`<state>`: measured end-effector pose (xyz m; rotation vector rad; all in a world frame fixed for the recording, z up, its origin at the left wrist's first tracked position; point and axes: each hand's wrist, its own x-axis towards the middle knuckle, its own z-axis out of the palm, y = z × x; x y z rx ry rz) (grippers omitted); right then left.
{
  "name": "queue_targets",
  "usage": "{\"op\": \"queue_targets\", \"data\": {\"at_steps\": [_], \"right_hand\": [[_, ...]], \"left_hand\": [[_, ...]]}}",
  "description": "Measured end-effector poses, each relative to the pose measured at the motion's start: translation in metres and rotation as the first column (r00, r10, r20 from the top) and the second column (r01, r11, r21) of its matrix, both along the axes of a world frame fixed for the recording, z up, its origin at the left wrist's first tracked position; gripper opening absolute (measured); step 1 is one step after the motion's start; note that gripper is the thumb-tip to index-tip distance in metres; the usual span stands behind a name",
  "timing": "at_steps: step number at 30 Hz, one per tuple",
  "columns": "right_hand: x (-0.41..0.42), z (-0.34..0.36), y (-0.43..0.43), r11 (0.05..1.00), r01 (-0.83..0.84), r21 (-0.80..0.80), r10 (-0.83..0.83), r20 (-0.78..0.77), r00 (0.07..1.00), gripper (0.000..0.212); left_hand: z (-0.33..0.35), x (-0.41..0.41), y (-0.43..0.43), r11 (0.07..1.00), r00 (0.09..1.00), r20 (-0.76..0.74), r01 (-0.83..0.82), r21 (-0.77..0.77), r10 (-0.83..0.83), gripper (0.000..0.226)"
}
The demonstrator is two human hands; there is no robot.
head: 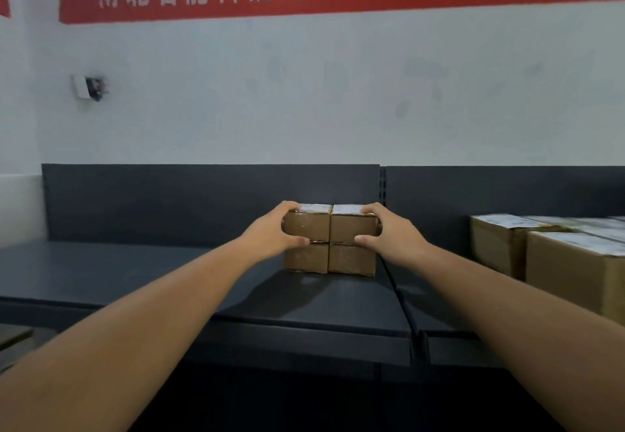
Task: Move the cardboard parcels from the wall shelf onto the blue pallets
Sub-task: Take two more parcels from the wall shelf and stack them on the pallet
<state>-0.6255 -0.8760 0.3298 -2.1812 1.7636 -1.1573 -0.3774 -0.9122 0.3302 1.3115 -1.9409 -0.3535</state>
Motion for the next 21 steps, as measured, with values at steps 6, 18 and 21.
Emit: {"op": "queue_targets", "data": {"at_steps": [6, 18, 21], "right_hand": [[0.001, -0.001, 0.007, 0.991, 0.02, -0.131, -0.007, 0.097, 0.995, 0.039], [0.042, -0.004, 0.06, 0.947, -0.157, -0.282, 0.232, 0.256, 0.938, 0.043], [0.07, -0.01, 0.078, 0.918, -0.267, -0.294, 0.348, 0.268, 0.899, 0.043]], "left_hand": [[-0.001, -0.012, 0.01, 0.985, 0.994, -0.107, -0.038, -0.171, 0.02, 0.041], [-0.015, 0.011, 0.104, 0.888, 0.946, -0.281, -0.265, -0.376, 0.164, 0.046], [-0.026, 0.036, 0.144, 0.854, 0.909, -0.34, -0.366, -0.37, 0.242, 0.047]]}}
